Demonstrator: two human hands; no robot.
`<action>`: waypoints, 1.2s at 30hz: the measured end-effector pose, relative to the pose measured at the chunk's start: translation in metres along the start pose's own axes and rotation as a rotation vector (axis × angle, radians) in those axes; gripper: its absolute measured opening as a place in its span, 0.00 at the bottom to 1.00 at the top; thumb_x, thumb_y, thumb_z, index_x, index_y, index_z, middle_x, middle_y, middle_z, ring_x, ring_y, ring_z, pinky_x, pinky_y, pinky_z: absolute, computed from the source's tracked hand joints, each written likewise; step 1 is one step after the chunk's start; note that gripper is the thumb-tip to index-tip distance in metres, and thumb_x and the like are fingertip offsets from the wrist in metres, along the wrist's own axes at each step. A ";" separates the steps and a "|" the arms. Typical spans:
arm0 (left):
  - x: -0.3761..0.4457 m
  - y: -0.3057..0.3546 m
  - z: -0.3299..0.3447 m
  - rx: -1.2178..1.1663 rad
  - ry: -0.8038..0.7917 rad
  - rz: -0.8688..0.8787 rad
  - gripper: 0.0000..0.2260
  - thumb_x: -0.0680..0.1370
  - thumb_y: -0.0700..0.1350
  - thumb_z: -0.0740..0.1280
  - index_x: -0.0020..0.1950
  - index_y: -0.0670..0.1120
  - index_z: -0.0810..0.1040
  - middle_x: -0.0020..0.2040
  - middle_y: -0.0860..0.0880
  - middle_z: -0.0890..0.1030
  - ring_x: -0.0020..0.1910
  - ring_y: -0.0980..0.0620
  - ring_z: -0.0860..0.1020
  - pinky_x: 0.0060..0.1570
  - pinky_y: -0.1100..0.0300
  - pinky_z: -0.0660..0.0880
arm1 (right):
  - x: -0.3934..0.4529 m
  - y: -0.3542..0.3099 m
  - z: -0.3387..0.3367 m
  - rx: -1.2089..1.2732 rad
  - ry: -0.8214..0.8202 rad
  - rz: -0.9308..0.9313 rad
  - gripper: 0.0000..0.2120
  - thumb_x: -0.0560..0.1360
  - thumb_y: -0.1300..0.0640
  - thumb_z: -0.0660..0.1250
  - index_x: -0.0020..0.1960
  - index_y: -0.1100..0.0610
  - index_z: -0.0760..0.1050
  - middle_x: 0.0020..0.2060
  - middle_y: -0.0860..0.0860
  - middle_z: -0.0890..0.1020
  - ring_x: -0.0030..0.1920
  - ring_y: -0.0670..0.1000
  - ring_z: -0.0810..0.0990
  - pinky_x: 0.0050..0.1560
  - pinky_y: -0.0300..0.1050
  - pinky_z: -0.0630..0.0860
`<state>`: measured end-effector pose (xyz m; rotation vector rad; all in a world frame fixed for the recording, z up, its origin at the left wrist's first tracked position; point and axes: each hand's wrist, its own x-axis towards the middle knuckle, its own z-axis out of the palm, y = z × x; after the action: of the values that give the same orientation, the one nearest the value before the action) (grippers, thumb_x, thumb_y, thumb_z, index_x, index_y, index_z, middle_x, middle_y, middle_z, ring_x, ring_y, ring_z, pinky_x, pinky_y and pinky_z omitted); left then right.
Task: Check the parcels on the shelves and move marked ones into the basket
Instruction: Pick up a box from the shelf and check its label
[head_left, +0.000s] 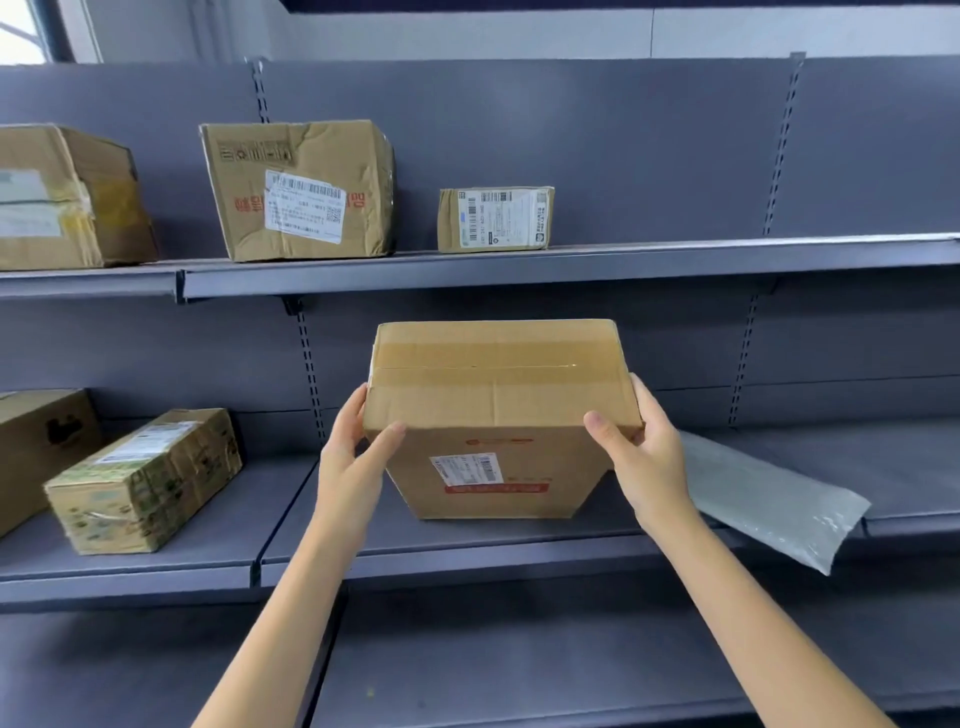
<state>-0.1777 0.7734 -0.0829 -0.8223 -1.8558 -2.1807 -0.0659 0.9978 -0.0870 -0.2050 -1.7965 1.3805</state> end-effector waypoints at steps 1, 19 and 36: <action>0.004 0.003 -0.001 0.000 0.012 0.006 0.19 0.77 0.40 0.63 0.63 0.59 0.68 0.54 0.54 0.79 0.49 0.62 0.77 0.40 0.74 0.73 | 0.005 -0.003 0.002 -0.001 0.002 -0.006 0.39 0.66 0.39 0.69 0.72 0.51 0.62 0.64 0.47 0.75 0.65 0.49 0.72 0.66 0.56 0.70; 0.035 -0.062 -0.001 0.068 0.014 -0.180 0.25 0.76 0.39 0.65 0.66 0.56 0.59 0.59 0.55 0.74 0.58 0.55 0.75 0.53 0.59 0.72 | 0.018 0.077 0.042 0.006 -0.046 0.231 0.28 0.70 0.54 0.72 0.67 0.53 0.67 0.53 0.49 0.80 0.51 0.46 0.79 0.48 0.43 0.75; 0.102 -0.016 -0.001 1.152 -0.070 0.674 0.31 0.66 0.54 0.72 0.65 0.52 0.64 0.64 0.48 0.74 0.63 0.48 0.62 0.66 0.36 0.58 | -0.023 0.158 0.051 0.003 -0.034 0.612 0.21 0.66 0.57 0.75 0.57 0.57 0.74 0.46 0.50 0.82 0.47 0.49 0.79 0.46 0.42 0.74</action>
<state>-0.2712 0.7985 -0.0456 -0.9796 -1.9904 -0.5187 -0.1413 1.0079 -0.2362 -0.7847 -1.8366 1.8057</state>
